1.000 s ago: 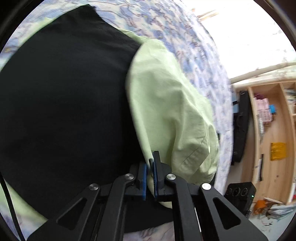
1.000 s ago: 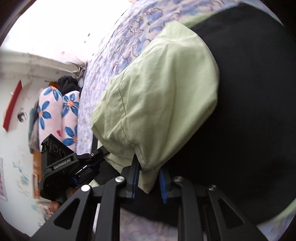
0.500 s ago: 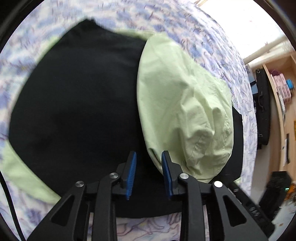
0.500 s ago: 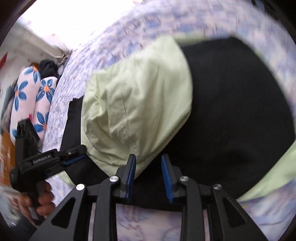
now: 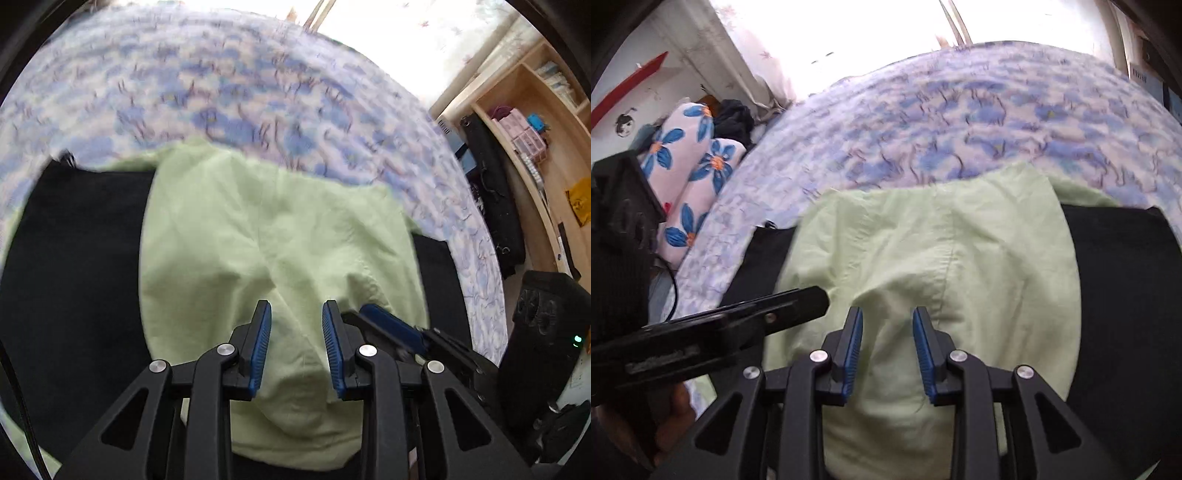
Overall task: Fold large clothes
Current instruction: 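Lay the hood flat on the black body and open both tools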
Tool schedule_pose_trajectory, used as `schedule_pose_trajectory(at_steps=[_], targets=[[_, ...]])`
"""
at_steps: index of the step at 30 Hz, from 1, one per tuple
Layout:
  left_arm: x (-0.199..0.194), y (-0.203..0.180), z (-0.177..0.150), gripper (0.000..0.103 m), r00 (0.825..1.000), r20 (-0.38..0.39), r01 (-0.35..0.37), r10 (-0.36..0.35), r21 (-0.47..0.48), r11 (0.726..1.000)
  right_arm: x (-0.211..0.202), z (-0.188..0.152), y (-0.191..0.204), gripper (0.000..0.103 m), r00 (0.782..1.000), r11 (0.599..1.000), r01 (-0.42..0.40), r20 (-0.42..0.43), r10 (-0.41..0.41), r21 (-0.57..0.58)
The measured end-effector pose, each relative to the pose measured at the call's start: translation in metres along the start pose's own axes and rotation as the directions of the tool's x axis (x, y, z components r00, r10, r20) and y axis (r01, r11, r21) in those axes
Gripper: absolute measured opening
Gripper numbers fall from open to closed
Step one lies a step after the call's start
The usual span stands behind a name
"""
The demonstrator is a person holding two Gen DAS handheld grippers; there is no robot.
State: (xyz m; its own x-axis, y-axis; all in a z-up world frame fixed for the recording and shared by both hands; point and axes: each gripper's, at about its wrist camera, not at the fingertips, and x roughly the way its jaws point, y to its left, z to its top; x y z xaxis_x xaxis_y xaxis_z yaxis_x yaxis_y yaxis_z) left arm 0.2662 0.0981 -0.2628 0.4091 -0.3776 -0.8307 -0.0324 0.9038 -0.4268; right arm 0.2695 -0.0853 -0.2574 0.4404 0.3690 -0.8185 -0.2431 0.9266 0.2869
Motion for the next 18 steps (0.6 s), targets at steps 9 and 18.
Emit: schedule_pose_trajectory(at_steps=[9,18], targets=[[0.026,0.028,-0.011,0.017,0.994,-0.084,-0.08,0.076,-0.046,0.996,-0.011,-0.022,-0.05,0.0,0.989,0.989,0.147,-0.021,-0.146,0.026],[-0.008,-0.002,-0.033,0.026,0.999,-0.034,-0.031,0.031,0.007,1.0,-0.042,-0.034,-0.019,0.003,1.0,0.999,0.026,-0.018,-0.026,0.042]])
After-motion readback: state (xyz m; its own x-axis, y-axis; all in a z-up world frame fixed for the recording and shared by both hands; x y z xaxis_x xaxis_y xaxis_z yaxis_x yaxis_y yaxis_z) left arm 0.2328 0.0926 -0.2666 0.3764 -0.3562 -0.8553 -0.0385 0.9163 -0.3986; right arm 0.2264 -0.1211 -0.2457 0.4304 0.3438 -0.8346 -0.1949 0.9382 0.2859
